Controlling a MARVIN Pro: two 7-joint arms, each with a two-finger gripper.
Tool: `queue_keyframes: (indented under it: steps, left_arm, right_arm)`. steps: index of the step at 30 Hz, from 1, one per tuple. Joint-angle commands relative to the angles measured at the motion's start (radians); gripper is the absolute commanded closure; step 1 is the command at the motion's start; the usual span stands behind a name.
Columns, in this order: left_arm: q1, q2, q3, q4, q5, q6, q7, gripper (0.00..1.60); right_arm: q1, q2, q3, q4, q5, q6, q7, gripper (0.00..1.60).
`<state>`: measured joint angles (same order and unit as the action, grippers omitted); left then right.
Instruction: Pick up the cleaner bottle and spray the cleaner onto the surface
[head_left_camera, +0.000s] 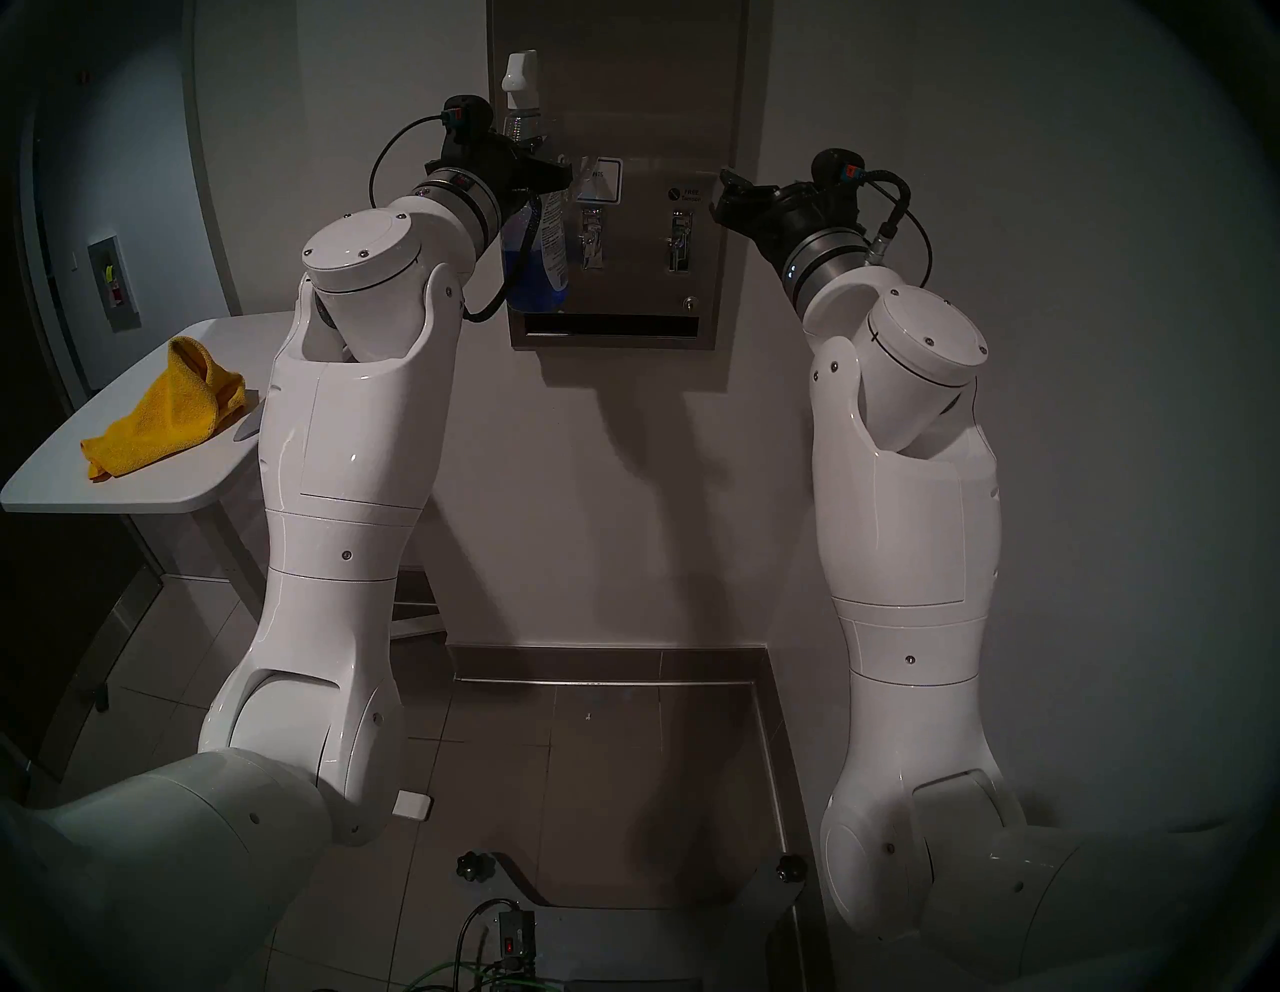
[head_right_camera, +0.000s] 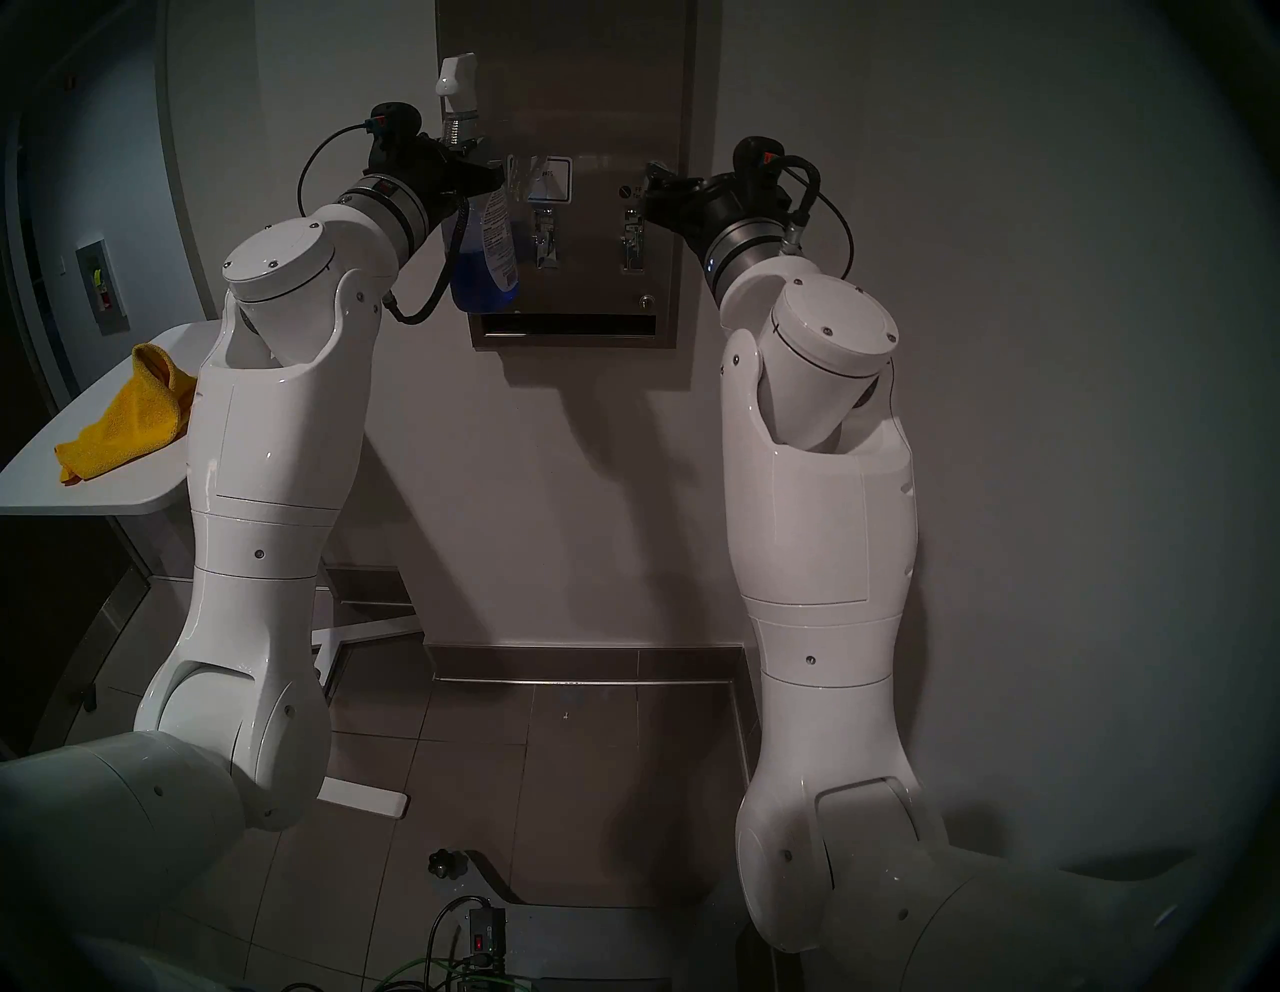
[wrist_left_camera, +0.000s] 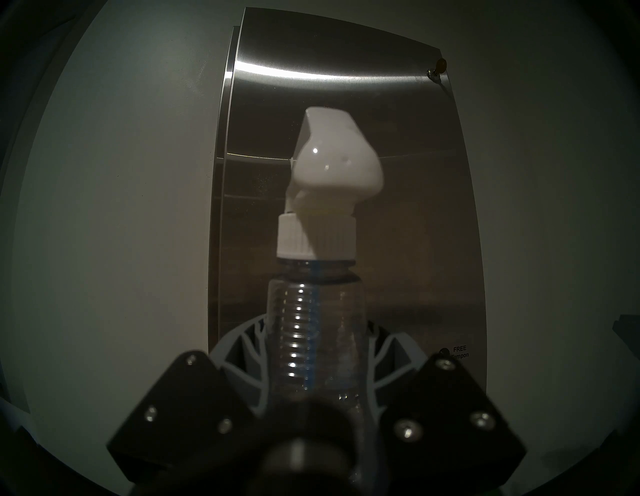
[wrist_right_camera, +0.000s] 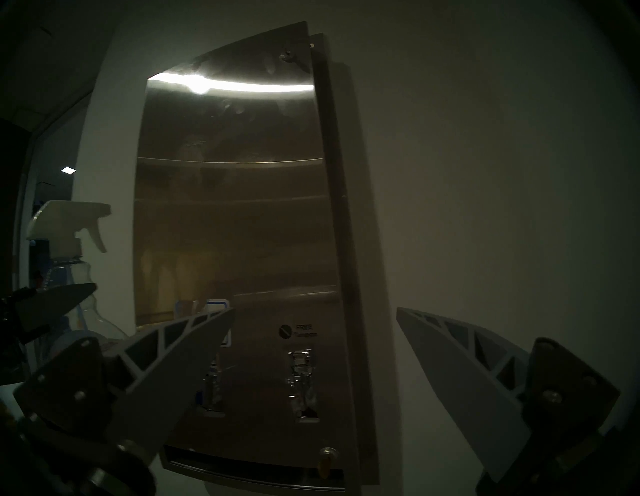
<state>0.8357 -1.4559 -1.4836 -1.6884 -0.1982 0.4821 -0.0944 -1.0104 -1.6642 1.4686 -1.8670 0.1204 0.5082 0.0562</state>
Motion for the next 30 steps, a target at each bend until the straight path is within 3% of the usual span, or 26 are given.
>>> queue_keyframes:
  steps: [1, 19, 30]
  left_arm:
    - [-0.061, -0.005, -0.010, -0.044, -0.001, -0.023, 0.000, 1.60]
    - [-0.062, -0.014, -0.018, -0.046, 0.008, -0.017, -0.010, 1.60]
    - [-0.063, -0.020, -0.023, -0.047, 0.015, -0.017, -0.016, 1.60]
  right_arm:
    - [0.117, 0.027, 0.005, -0.006, 0.030, 0.029, 0.092, 0.00]
    - [0.243, 0.065, 0.017, 0.099, 0.155, 0.132, 0.360, 0.00]
    - [0.326, 0.072, 0.037, 0.197, 0.197, 0.167, 0.466, 0.00]
